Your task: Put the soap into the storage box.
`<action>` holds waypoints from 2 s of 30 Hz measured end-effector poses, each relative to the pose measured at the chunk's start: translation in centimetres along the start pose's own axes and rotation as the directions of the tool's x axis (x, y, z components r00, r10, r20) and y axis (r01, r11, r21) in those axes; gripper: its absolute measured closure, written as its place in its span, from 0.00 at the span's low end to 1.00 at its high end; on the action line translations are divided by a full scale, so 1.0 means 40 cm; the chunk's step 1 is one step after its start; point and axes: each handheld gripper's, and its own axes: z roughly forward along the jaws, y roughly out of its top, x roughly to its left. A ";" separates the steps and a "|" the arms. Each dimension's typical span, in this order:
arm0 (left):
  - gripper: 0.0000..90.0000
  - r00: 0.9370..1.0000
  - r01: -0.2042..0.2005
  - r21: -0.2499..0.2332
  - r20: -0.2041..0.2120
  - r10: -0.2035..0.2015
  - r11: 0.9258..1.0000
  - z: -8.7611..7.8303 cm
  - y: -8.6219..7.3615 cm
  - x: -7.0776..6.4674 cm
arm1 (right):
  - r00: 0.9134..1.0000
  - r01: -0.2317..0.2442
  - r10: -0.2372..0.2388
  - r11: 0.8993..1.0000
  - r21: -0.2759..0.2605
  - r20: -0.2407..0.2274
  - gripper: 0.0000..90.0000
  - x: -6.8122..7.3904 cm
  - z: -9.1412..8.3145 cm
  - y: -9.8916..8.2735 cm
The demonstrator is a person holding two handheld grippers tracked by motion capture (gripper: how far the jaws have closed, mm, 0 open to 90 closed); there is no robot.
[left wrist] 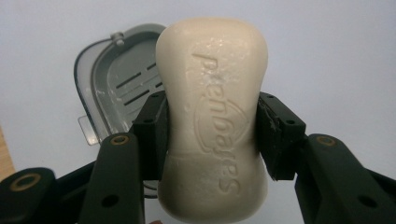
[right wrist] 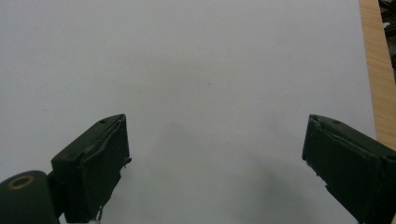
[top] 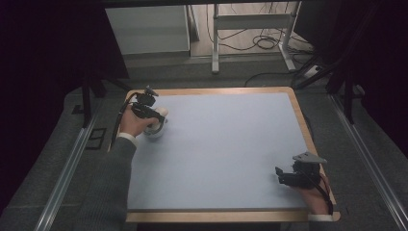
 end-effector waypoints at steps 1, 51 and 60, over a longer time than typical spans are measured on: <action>0.55 1.000 0.006 -0.003 0.000 -0.006 1.000 0.002 -0.001 0.001 | 1.000 0.002 -0.002 1.000 0.001 0.000 0.08 0.000 0.000 0.000; 0.27 0.984 -0.081 -0.227 0.136 0.114 0.971 -0.096 -0.149 -0.090 | 1.000 0.017 -0.017 1.000 0.008 -0.002 0.08 0.010 0.002 0.000; 0.27 0.968 -0.151 -0.220 0.167 0.190 0.964 -0.044 -0.262 -0.141 | 1.000 0.024 -0.024 1.000 0.007 -0.002 0.08 0.012 0.002 0.001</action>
